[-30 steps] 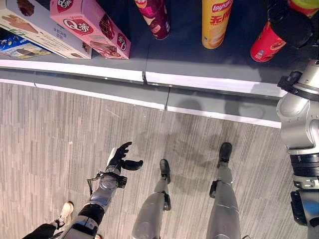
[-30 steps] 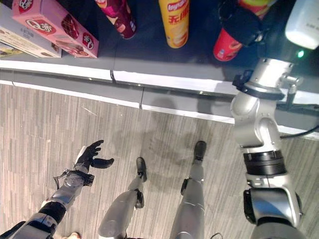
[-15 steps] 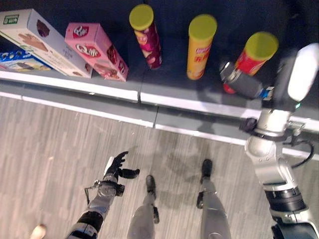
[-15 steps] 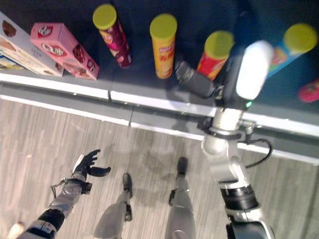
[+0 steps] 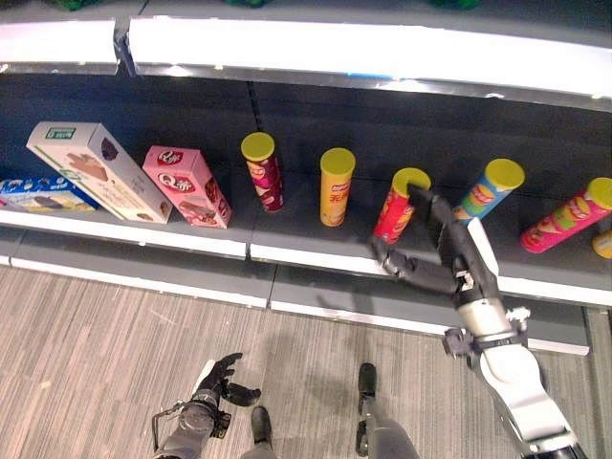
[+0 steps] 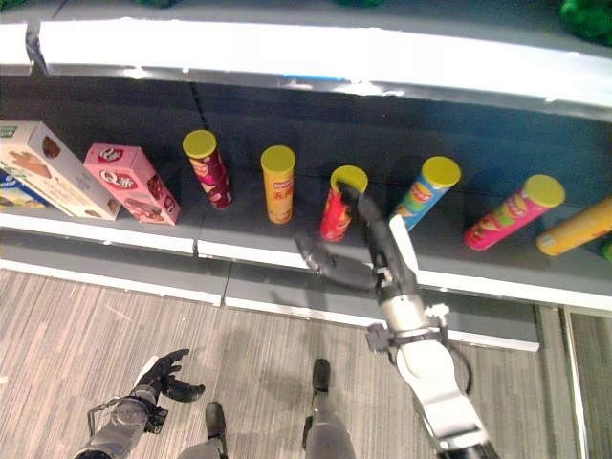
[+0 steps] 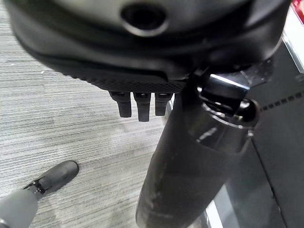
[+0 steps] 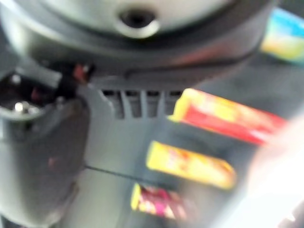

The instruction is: Put the goods on the table back onto the shelves and tidy them up.

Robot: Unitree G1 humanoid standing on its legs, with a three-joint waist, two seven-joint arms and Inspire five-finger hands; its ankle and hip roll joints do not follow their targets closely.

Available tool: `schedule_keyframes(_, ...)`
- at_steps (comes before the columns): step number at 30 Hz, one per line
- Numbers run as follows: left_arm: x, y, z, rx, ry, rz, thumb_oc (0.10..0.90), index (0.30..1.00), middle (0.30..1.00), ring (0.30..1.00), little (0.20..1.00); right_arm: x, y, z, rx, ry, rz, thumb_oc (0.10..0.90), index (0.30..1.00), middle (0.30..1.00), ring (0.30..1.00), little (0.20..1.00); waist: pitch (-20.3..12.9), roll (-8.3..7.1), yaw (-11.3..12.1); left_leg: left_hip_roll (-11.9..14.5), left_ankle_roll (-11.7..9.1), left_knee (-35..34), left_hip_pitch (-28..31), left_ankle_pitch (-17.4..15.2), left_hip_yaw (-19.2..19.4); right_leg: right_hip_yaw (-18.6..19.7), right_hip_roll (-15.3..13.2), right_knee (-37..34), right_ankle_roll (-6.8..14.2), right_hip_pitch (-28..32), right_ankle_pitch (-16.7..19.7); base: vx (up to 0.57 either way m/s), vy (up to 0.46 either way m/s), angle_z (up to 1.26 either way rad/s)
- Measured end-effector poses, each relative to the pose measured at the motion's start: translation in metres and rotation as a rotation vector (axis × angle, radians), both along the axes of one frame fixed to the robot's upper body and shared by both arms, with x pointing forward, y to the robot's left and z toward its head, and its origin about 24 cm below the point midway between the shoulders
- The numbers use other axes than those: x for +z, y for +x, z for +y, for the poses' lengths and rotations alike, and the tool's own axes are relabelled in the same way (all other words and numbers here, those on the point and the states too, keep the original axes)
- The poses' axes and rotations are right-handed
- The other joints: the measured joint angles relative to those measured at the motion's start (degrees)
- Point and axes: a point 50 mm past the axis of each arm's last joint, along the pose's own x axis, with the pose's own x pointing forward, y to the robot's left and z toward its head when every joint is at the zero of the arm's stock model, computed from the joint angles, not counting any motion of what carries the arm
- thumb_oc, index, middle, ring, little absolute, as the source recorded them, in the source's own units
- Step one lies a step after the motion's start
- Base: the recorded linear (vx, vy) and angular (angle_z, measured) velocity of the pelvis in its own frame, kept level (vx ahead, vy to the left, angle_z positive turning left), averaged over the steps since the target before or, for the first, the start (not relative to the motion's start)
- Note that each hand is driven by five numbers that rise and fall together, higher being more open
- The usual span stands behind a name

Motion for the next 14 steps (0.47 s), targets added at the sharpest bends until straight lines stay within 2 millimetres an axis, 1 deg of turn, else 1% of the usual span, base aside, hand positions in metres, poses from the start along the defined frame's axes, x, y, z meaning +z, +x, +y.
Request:
schedule_keyframes(1,-0.001,-0.002,0.000,-0.001,-0.004,0.009,0.800,0.900,0.900,0.900,0.900,-0.015,-0.006,-0.006,-0.011,0.024,0.078,0.800,0.900,0.900,0.900,0.900,-0.2,-0.29,-0.7,-0.1,0.0,0.0,0.5,-0.3,0.2,0.1,0.0,0.0,0.2,0.3,-0.2,0.04,0.034,-0.15)
schedule_keyframes(2,-0.004,-0.009,0.001,-0.005,-0.016,0.028,0.800,0.900,0.900,0.900,0.900,-0.044,-0.017,-0.018,-0.031,0.089,0.234,0.800,0.900,0.900,0.900,0.900,-1.5,-1.03,-0.7,-0.2,0.1,-0.2,1.1,-0.6,0.9,0.3,-0.1,0.0,0.4,0.5,-0.3,0.03,0.020,-0.18)
schedule_keyframes(3,-0.004,-0.010,0.001,-0.007,-0.019,0.033,0.800,0.900,0.900,0.900,0.900,-0.056,-0.022,-0.022,-0.042,0.101,0.304,0.800,0.900,0.900,0.900,0.900,-2.0,-1.36,-0.8,-0.2,0.1,-0.2,1.3,-0.7,1.3,0.4,-0.2,0.0,0.4,0.5,-0.3,0.03,0.025,-0.22)
schedule_keyframes(4,-0.005,-0.013,0.001,-0.016,-0.028,0.045,0.800,0.900,0.900,0.900,0.900,-0.079,-0.040,-0.030,-0.072,0.125,0.429,0.800,0.900,0.900,0.900,0.900,-2.8,-1.65,-1.1,-0.3,0.2,-0.2,1.6,-0.8,1.6,0.4,-0.3,-0.1,0.4,0.5,-0.4,0.02,0.017,-0.14)
schedule_keyframes(5,-0.007,-0.017,0.001,-0.020,-0.037,0.056,0.800,0.900,0.900,0.900,0.900,-0.091,-0.048,-0.035,-0.080,0.157,0.485,0.800,0.900,0.900,0.900,0.900,-3.2,-1.90,-1.3,-0.3,0.2,-0.1,1.7,-0.8,1.7,0.3,-0.3,-0.1,0.4,0.6,-0.4,0.04,0.015,-0.08)
schedule_keyframes(6,-0.007,-0.017,0.001,-0.022,-0.040,0.057,0.800,0.900,0.900,0.900,0.900,-0.102,-0.055,-0.037,-0.089,0.164,0.548,0.800,0.900,0.900,0.900,0.900,-3.3,-2.01,-1.6,-0.2,0.2,0.0,2.1,-0.8,1.7,0.2,-0.2,-0.1,0.4,1.0,-0.4,0.04,-0.006,-0.03)
schedule_keyframes(7,-0.007,-0.018,0.000,-0.026,-0.044,0.060,0.800,0.900,0.900,0.900,0.900,-0.115,-0.067,-0.041,-0.107,0.169,0.629,0.800,0.900,0.900,0.900,0.900,-3.3,-2.05,-1.6,-0.2,0.2,0.0,2.5,-0.8,1.8,0.2,-0.2,-0.2,0.4,1.3,-0.4,0.04,-0.006,-0.03)
schedule_keyframes(9,-0.006,-0.018,-0.002,-0.038,-0.064,0.053,0.800,0.900,0.900,0.900,0.900,-0.138,-0.084,-0.045,-0.140,0.190,0.737,0.800,0.900,0.900,0.900,0.900,-3.4,-2.09,-1.5,-0.1,0.2,0.0,3.3,-0.9,1.9,0.1,-0.1,-0.4,0.4,2.3,-0.4,0.00,0.000,0.00)
schedule_keyframes(10,-0.004,-0.016,-0.004,-0.047,-0.073,0.038,0.800,0.900,0.900,0.900,0.900,-0.146,-0.092,-0.046,-0.152,0.188,0.805,0.800,0.900,0.900,0.900,0.900,-3.6,-1.88,-1.5,-0.1,0.2,-0.1,3.4,-0.9,1.9,0.2,-0.1,-0.5,0.4,2.4,-0.4,0.01,-0.003,-0.06)
schedule_keyframes(11,-0.003,-0.016,-0.003,-0.049,-0.083,0.038,0.800,0.900,0.900,0.900,0.900,-0.159,-0.104,-0.044,-0.160,0.198,0.872,0.800,0.900,0.900,0.900,0.900,-3.7,-1.68,-1.3,-0.2,0.2,-0.2,3.5,-0.9,2.3,-0.1,-0.3,-0.8,0.4,2.4,-0.3,0.01,-0.005,-0.10)
schedule_keyframes(13,-0.003,-0.016,-0.002,-0.049,-0.085,0.038,0.800,0.900,0.900,0.900,0.900,-0.179,-0.114,-0.038,-0.210,0.234,0.947,0.800,0.900,0.900,0.900,0.900,-3.7,-1.67,-1.3,-0.1,0.2,-0.2,4.0,-0.9,2.6,-0.2,-0.2,-0.8,0.3,2.7,-0.3,0.01,-0.004,-0.10)
schedule_keyframes(14,-0.004,-0.016,-0.003,-0.045,-0.091,0.039,0.800,0.900,0.900,0.900,0.900,-0.186,-0.114,-0.036,-0.236,0.251,0.977,0.800,0.900,0.900,0.900,0.900,-3.8,-1.65,-1.2,-0.1,0.2,-0.2,4.3,-0.9,2.8,-0.1,-0.1,-0.8,0.3,2.9,-0.3,0.01,-0.001,-0.07)
